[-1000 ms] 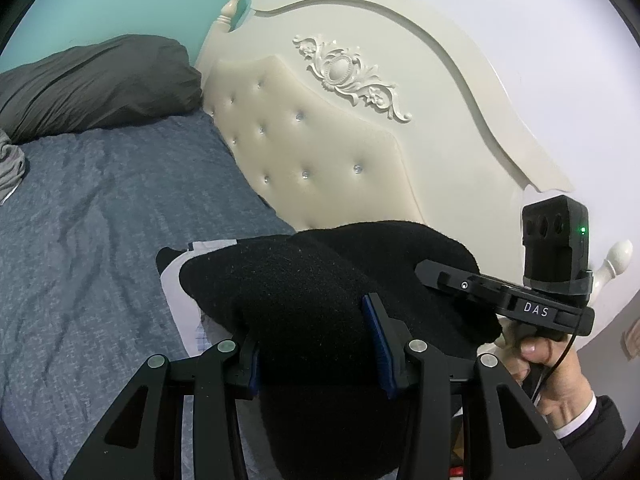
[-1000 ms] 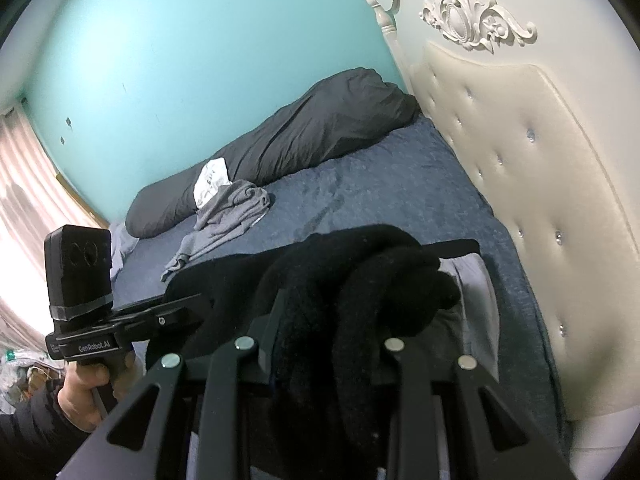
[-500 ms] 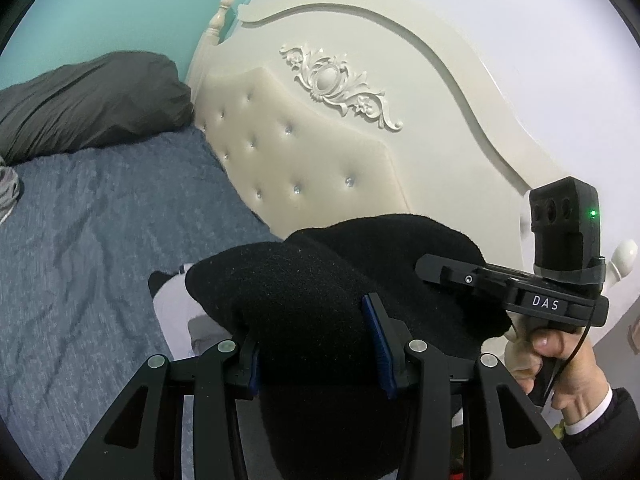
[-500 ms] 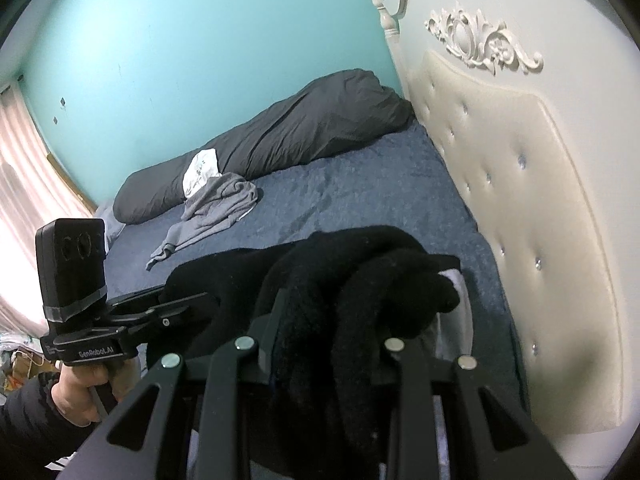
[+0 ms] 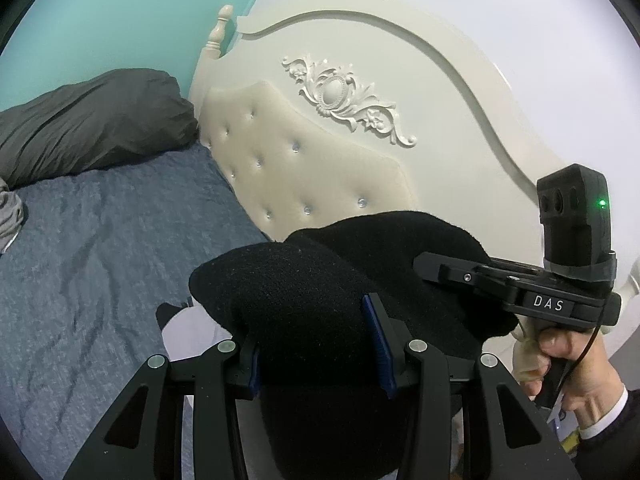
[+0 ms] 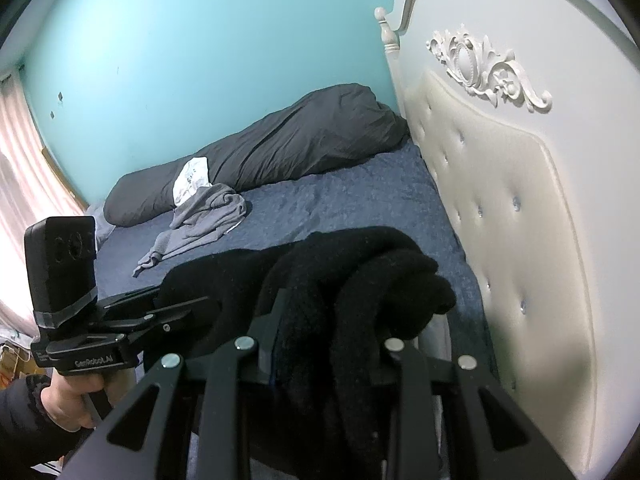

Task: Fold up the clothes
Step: 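Carry the folded black sweater with both grippers toward the headboard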

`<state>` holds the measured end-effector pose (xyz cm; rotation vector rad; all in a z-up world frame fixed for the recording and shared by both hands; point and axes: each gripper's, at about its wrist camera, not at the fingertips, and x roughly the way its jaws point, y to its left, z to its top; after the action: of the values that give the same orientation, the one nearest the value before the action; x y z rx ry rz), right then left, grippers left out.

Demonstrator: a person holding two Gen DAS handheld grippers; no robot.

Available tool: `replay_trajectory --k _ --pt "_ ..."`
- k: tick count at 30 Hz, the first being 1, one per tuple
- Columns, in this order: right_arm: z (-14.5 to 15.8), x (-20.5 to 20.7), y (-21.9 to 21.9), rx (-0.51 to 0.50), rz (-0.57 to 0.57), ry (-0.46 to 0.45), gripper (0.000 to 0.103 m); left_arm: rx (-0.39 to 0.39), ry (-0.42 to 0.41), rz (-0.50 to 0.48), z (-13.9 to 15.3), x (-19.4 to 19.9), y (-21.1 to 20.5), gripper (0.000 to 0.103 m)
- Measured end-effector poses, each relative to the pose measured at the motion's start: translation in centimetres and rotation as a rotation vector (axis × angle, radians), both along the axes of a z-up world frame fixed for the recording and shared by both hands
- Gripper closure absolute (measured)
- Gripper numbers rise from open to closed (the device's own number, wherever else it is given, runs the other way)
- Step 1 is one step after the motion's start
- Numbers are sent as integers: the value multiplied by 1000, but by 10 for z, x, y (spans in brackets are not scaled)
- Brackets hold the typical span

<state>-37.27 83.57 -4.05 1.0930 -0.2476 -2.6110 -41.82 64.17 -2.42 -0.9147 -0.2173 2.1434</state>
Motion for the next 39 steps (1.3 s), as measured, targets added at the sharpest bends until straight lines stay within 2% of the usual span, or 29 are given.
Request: replay_trajectory --k 15,28,39 --pt "-25 -30 -8 80 44 -111 76 -19 -45 7 -27 -13 8 57" --pt "-36 -43 -3 65 37 -112 76 -22 -38 16 -37 -22 12 57" --pt "-68 -42 -6 63 49 -166 76 -54 -76 13 -67 -21 12 57"
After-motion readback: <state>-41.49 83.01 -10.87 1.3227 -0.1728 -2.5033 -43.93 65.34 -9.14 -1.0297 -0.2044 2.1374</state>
